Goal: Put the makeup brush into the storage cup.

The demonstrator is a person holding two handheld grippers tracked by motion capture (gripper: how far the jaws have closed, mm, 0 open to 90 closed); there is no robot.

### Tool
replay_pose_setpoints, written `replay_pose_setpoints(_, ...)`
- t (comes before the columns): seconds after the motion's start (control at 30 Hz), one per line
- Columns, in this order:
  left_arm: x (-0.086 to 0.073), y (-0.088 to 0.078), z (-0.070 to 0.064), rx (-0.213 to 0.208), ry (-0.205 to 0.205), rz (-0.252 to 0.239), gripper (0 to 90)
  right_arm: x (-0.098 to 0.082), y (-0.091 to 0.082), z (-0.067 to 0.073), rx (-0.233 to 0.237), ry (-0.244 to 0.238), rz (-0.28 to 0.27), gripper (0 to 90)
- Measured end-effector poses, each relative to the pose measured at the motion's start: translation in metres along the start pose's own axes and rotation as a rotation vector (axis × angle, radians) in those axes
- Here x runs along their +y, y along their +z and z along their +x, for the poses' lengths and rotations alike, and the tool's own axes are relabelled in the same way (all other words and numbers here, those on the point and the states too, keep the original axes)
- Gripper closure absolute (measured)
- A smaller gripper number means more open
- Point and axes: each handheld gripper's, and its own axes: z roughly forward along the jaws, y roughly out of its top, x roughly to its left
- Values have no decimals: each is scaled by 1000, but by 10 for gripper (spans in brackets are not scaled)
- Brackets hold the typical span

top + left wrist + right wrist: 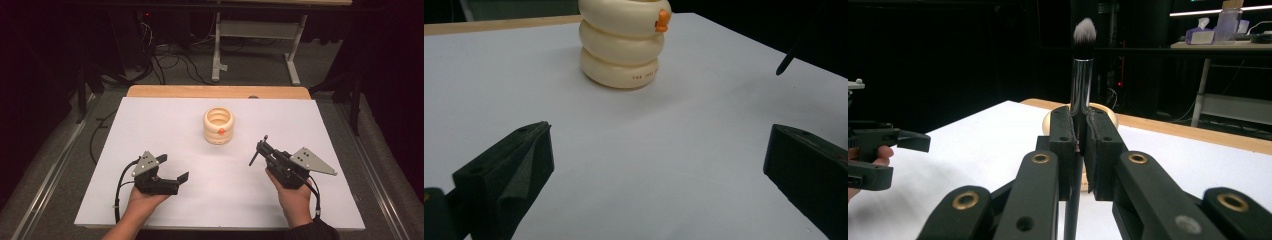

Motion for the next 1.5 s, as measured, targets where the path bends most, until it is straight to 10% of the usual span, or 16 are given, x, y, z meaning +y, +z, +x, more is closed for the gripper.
replay_pose_setpoints(1.5,-2,-6,-5,-39,27,-38,2,46,57,6,-48,-57,15,858)
